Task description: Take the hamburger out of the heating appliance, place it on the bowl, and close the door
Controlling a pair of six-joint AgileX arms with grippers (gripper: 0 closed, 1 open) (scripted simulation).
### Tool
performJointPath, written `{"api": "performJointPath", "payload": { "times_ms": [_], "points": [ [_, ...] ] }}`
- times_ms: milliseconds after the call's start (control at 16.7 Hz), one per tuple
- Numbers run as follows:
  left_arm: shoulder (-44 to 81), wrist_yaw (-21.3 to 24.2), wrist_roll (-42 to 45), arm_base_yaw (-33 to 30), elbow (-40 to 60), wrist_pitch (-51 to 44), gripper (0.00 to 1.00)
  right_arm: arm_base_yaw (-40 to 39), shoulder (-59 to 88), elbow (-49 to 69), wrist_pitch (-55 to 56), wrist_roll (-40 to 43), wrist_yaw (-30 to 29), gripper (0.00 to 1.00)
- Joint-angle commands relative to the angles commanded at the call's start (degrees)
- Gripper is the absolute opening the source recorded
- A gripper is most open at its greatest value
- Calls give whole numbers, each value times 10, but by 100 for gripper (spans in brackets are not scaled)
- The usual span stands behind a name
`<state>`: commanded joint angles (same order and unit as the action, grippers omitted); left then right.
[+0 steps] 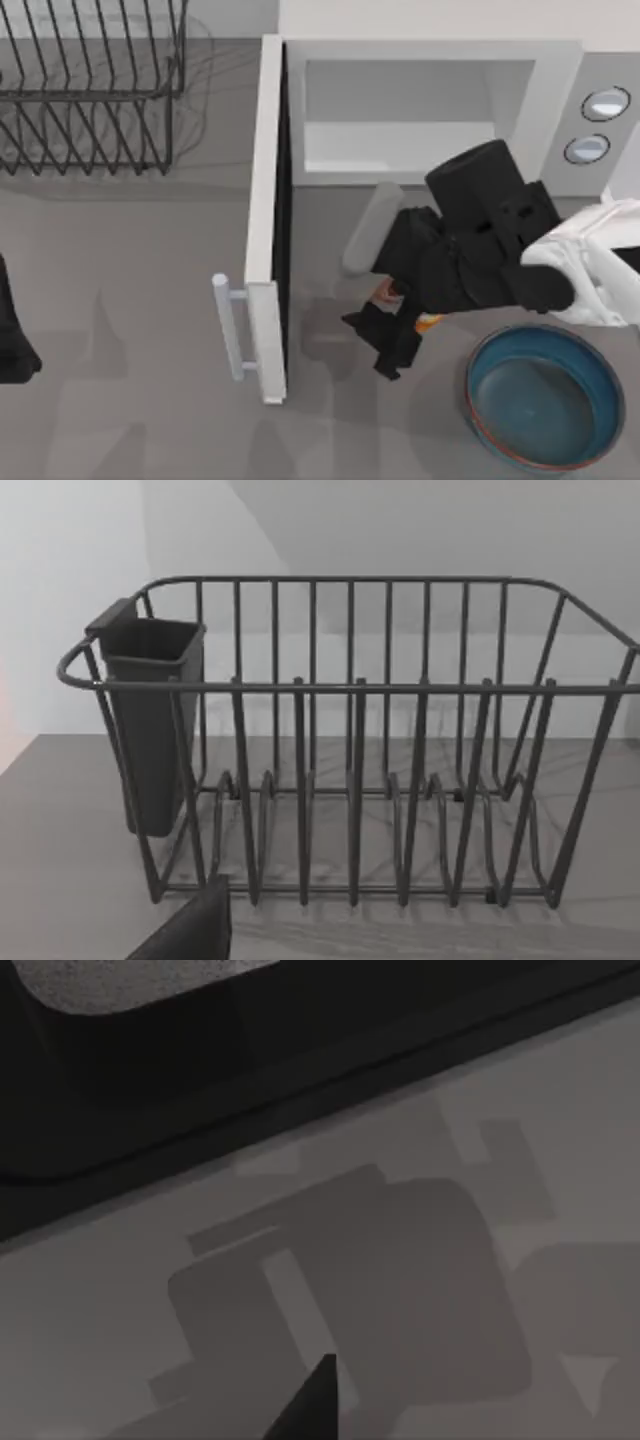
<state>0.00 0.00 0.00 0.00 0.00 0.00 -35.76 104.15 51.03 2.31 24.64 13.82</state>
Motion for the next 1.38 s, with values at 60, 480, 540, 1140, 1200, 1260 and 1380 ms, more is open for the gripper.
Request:
{"api": "performJointPath", "payload": {
  "times_ms": [60, 480, 540, 1140, 1200, 1260, 1380],
  "points": [
    [0, 0, 0, 0, 0, 0, 100, 21, 1, -3, -28, 69, 57, 0],
    [0, 0, 0, 0, 0, 0, 100, 208, -8, -58, -239, 546, 397, 0],
    [0, 0, 0, 0, 0, 0, 100, 236, -10, -67, -267, 599, 432, 0],
    [0, 0, 0, 0, 0, 0, 100, 371, -21, -112, -393, 803, 528, 0],
    [0, 0, 0, 0, 0, 0, 100, 371, -21, -112, -393, 803, 528, 0],
    [0, 0, 0, 0, 0, 0, 100, 368, -19, -109, -392, 802, 528, 0],
    [0, 0, 0, 0, 0, 0, 100, 365, -18, -111, -384, 794, 528, 0]
  ]
}}
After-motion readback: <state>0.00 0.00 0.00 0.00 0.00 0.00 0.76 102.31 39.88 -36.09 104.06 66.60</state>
